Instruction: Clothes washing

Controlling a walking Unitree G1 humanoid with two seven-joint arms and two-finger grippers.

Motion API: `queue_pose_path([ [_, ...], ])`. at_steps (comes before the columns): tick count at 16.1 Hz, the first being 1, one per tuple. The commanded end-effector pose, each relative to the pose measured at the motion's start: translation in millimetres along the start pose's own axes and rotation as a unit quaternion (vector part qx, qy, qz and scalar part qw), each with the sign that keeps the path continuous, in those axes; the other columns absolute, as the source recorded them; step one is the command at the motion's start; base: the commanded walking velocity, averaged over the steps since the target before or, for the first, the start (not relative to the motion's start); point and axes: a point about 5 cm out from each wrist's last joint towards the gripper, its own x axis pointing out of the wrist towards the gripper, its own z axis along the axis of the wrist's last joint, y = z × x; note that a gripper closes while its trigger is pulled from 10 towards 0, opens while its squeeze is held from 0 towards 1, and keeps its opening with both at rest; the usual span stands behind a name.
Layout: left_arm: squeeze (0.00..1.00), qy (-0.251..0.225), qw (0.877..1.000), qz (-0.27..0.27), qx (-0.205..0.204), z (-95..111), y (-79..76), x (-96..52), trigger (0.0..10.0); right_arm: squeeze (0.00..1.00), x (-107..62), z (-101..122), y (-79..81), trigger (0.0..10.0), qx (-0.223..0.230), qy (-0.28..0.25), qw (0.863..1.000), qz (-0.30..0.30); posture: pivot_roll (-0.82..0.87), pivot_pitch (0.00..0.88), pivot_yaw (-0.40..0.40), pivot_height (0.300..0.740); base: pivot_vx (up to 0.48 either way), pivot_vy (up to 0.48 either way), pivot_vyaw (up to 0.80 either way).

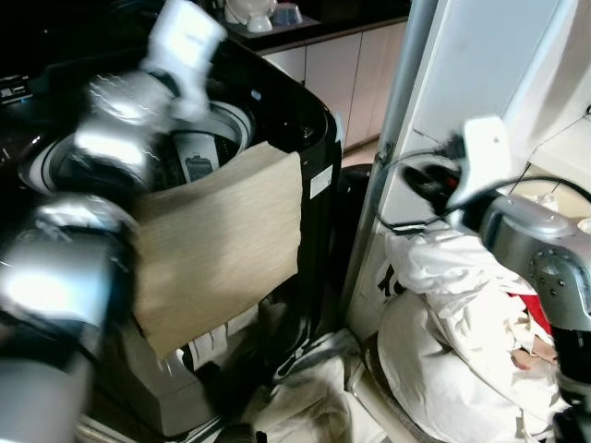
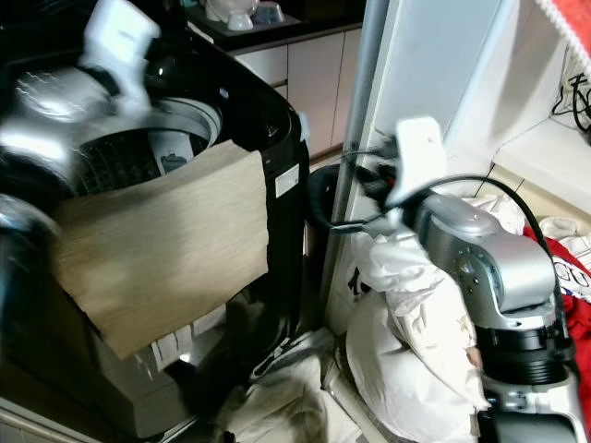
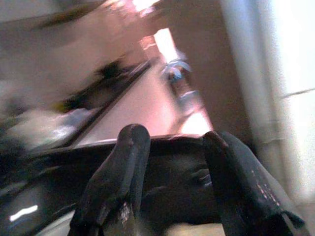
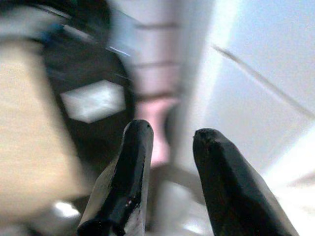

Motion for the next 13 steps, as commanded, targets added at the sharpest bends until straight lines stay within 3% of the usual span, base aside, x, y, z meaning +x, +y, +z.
queue_pose_path([
  [1, 0.00, -0.027, 0.999, -0.032, -0.010, 2.5, -9.1, 0.2, 10.0, 1.00, 1.8, -5.8, -11.4, 10.0, -0.026, 0.010, 0.999, -0.041, -0.08, 0.000, 0.051, 0.740, 0.000, 0.000, 0.00],
  [2, 0.00, -0.053, 0.994, -0.089, -0.046, -6.1, -57.1, 6.3, 10.0, 1.00, 9.7, -24.1, -33.6, 10.0, -0.034, 0.043, 0.993, -0.107, -0.08, 0.000, 0.048, 0.740, 0.000, 0.000, 0.00],
  [4, 0.00, -0.057, 0.988, -0.119, -0.076, -13.0, -89.9, 5.9, 10.0, 1.00, 15.1, -36.3, -47.8, 10.0, -0.039, 0.062, 0.987, -0.145, -0.08, 0.000, 0.045, 0.740, 0.000, 0.000, 0.00],
  [5, 0.00, -0.070, 0.982, -0.134, -0.110, -13.2, -107.7, 2.3, 10.0, 1.00, 18.2, -43.4, -56.3, 10.0, -0.037, 0.070, 0.983, -0.164, -0.08, 0.000, 0.043, 0.740, 0.000, 0.000, 0.00],
  [7, 0.00, -0.075, 0.977, -0.133, -0.146, -15.7, -126.5, -6.5, 10.0, 1.00, 23.2, -49.6, -65.1, 10.0, -0.043, 0.067, 0.983, -0.166, -0.07, 0.000, 0.044, 0.740, 0.000, 0.000, 0.00],
  [11, 0.00, -0.036, 0.977, -0.145, -0.151, -27.1, -153.6, -28.1, 10.0, 1.00, 35.8, -60.7, -67.3, 10.0, -0.050, 0.074, 0.989, -0.114, -0.07, 0.000, 0.046, 0.740, 0.000, 0.000, 0.00],
  [12, 0.00, -0.024, 0.974, -0.162, -0.156, -28.2, -160.9, -33.7, 10.0, 1.00, 37.5, -67.6, -70.8, 10.0, -0.060, 0.098, 0.987, -0.113, -0.07, 0.000, 0.040, 0.740, 0.000, 0.000, 0.00],
  [13, 0.00, -0.015, 0.969, -0.184, -0.163, -26.6, -168.9, -40.8, 10.0, 0.00, 39.2, -76.4, -76.8, 10.0, -0.050, 0.124, 0.984, -0.118, -0.06, 0.000, 0.034, 0.740, 0.000, 0.000, 0.00],
])
